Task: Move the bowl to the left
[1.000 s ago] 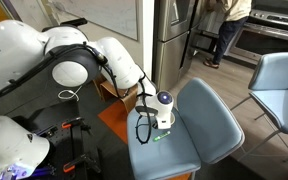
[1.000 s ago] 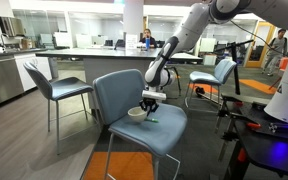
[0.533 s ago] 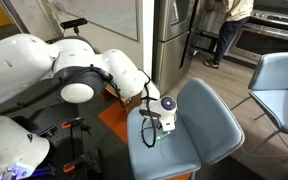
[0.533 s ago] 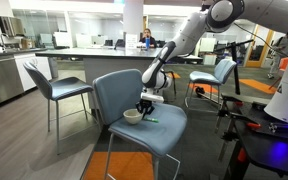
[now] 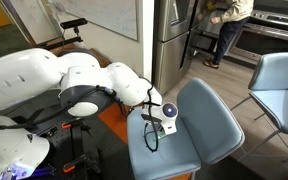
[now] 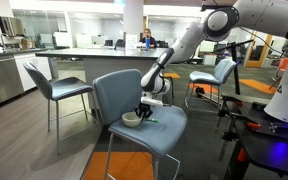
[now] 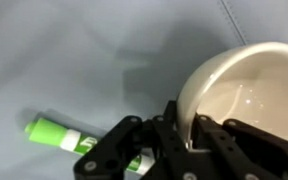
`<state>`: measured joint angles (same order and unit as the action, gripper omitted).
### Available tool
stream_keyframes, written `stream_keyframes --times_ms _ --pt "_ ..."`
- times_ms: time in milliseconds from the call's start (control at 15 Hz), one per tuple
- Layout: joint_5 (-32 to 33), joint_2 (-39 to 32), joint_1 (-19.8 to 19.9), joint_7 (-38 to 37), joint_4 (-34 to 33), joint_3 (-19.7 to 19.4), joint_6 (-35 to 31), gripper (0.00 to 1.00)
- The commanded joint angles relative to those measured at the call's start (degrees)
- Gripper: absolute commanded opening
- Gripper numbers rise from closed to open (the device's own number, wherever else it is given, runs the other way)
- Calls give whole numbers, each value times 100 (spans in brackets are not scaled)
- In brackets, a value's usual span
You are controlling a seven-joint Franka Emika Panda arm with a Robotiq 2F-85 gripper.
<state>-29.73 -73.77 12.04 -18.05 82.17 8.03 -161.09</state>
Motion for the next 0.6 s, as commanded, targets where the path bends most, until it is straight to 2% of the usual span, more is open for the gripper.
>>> stream_keyframes --times_ms 0,267,533 --pt "105 -123 81 219 -236 37 271 39" --pt "170 83 117 490 2 48 230 68" --pt "363 456 103 633 363 -104 419 98"
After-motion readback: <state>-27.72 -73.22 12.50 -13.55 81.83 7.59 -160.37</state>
